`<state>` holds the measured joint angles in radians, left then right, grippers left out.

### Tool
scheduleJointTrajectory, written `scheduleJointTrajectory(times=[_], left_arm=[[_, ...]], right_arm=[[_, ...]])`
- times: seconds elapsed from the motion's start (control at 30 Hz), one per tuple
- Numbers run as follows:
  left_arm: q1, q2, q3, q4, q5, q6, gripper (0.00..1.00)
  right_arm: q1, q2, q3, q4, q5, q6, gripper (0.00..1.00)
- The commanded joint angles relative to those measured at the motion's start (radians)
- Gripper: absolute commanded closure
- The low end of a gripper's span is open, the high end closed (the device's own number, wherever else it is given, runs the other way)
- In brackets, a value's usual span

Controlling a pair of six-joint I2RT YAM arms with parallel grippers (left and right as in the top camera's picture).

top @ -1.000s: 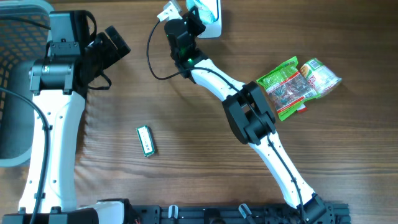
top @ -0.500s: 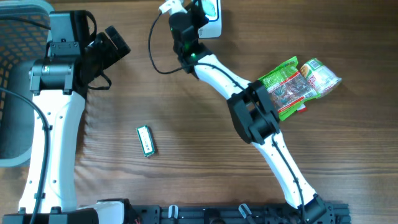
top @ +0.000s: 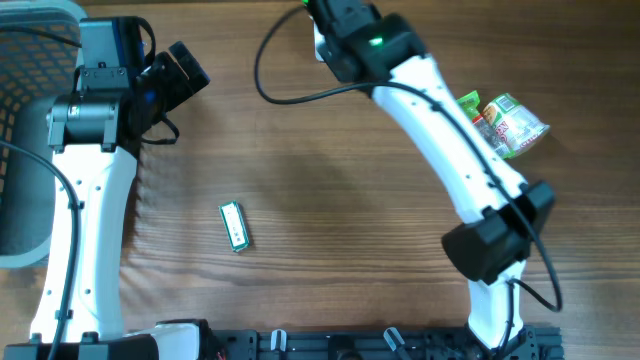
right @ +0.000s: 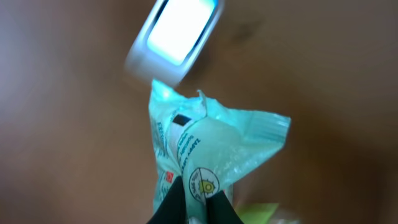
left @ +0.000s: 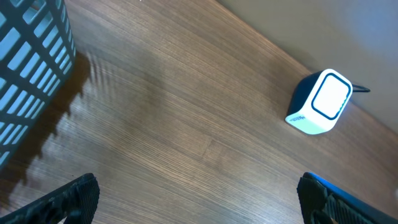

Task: Scan the item barcode
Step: 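Lower the teal pack and release it beside the green bag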

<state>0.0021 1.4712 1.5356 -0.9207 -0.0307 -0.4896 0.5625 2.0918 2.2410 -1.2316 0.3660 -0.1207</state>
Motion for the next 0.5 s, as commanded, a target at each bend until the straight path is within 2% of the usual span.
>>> scheduleJointTrajectory(times=[0.0, 0.07, 0.2, 0.33, 0.4, 0.47], left_arm=[[0.005, -0.018, 0.015, 0.003, 0.004, 0.019, 0.0], [0.005, -0.018, 0.015, 0.003, 0.004, 0.019, 0.0], [0.005, -0.018, 0.015, 0.003, 0.004, 0.019, 0.0], [0.005, -0.018, 0.015, 0.003, 0.004, 0.019, 0.0], [0.005, -0.018, 0.015, 0.003, 0.004, 0.019, 0.0], [0.005, -0.018, 0.015, 0.003, 0.004, 0.019, 0.0]], right_arm=[[-0.069, 0.028, -0.05, -0.192, -0.395, 0.155, 0.96], [-0.091, 0.032, -0.13, -0.232, -0.424, 0.158, 0.96], [-0.106, 0.032, -0.317, -0.159, -0.4, 0.174, 0.96], [-0.115, 0.032, -0.491, -0.111, -0.143, 0.344, 0.96], [-0.121, 0.032, -0.534, -0.086, -0.092, 0.385, 0.95], [-0.129, 0.032, -0.572, -0.042, -0.098, 0.381, 0.63]])
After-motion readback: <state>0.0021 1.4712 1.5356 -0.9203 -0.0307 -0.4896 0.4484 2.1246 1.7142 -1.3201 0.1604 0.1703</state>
